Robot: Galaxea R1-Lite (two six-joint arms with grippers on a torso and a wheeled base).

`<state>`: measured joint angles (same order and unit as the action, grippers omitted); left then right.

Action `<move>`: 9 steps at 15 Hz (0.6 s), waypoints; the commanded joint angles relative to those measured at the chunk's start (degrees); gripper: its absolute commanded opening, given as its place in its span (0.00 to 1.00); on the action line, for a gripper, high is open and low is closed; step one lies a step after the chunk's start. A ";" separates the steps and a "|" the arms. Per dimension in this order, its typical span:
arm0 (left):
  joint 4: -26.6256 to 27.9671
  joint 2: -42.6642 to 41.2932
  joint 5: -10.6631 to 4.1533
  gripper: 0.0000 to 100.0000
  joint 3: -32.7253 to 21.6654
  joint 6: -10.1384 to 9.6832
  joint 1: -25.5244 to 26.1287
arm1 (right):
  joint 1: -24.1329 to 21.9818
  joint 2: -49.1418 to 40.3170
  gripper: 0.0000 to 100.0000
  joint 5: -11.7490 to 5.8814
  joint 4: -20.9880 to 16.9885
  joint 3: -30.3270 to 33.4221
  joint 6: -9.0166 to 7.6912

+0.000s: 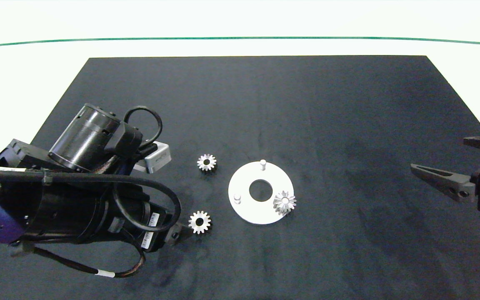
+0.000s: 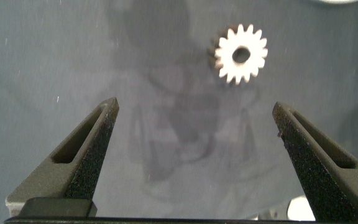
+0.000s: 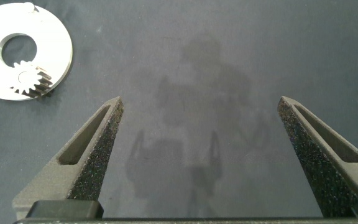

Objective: Install three planetary gears onto the carrier pins

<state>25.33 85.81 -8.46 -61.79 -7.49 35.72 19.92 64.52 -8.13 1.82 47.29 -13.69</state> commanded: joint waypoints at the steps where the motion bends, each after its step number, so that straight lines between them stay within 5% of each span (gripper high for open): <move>1: -1.95 3.22 -0.33 1.00 0.18 0.01 1.28 | 0.03 0.07 1.00 -0.04 0.03 0.00 -0.11; 5: -5.64 6.12 -1.30 1.00 0.80 0.54 4.45 | -0.06 0.16 1.00 0.31 0.03 0.00 0.07; 7: -7.05 8.41 -4.99 1.00 0.71 0.54 6.29 | -0.06 0.25 1.00 0.31 0.03 0.00 0.07; 9: -7.84 9.38 -5.43 1.00 0.27 1.24 7.88 | -0.06 0.25 1.00 0.31 0.03 0.00 0.07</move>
<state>17.49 93.73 -13.71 -61.29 -6.08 42.69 19.85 64.55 -7.77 1.82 47.29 -13.53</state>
